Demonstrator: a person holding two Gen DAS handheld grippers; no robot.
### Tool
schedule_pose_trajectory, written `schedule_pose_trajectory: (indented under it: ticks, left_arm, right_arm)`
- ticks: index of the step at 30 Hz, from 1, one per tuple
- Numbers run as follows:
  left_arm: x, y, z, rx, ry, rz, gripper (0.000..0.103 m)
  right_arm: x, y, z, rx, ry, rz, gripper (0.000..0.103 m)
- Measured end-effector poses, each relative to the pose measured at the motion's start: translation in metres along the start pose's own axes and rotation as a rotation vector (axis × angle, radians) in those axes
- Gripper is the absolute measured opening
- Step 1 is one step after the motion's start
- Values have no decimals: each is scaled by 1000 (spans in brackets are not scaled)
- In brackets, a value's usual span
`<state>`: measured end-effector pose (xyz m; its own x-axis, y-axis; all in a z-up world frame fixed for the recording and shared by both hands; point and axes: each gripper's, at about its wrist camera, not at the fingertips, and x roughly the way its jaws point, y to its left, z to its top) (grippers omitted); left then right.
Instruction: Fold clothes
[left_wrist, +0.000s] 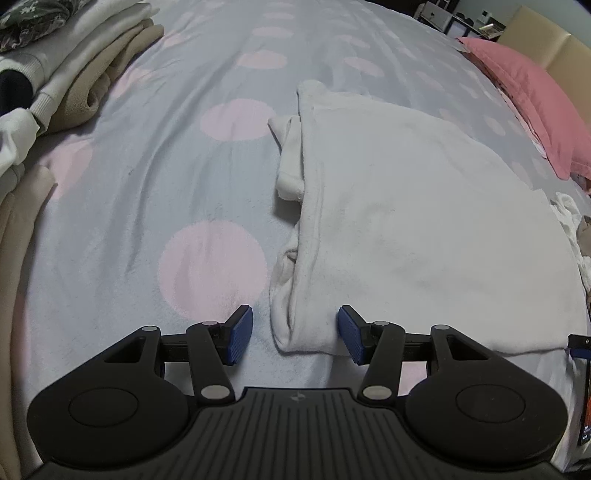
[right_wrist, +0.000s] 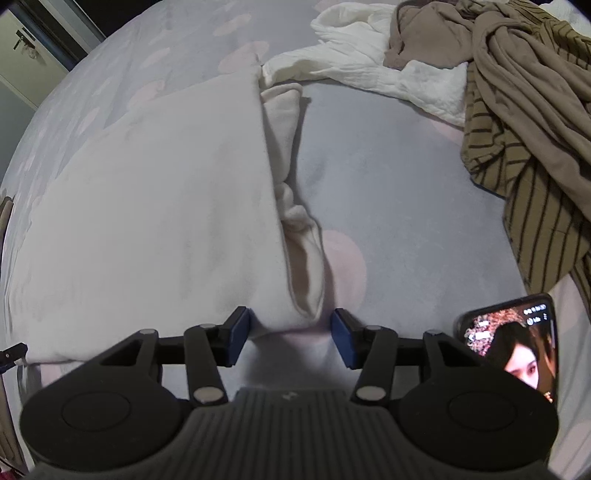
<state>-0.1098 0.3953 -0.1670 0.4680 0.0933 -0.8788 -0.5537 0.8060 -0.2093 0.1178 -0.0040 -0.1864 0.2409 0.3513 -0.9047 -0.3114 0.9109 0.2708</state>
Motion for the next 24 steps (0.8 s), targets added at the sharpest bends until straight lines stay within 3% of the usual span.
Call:
schedule_pose_trajectory:
  ticks: [3, 4, 5, 6, 7, 8, 12, 15, 24]
  left_arm:
    - [3, -8, -2, 20, -10, 29, 50]
    - [3, -12, -3, 39, -17, 42, 47]
    - [3, -16, -3, 56, -21, 47, 44]
    - [2, -19, -4, 70, -23, 47, 35]
    - [1, -21, -4, 74, -23, 36, 23]
    - [-1, -22, -3, 68, -20, 22, 18]
    - [-10, -21, 7, 30, -14, -8, 10]
    - [-26, -16, 18, -2, -29, -42, 9]
    - [-87, -25, 23, 34, -30, -47, 7]
  right_arm:
    - [2, 8, 0, -31, -11, -14, 53]
    - [1, 10, 0, -47, -17, -18, 48]
    - [0, 12, -1, -55, -25, -14, 41]
    - [-1, 12, -1, -53, -32, -6, 36]
    - [-2, 12, 0, -48, -37, 9, 19]
    - [-4, 10, 2, -35, -40, 35, 12]
    - [-18, 13, 10, -8, -73, 80, 12]
    - [-33, 18, 17, -7, -102, 102, 11]
    - [-94, 16, 9, -51, -105, 161, 10]
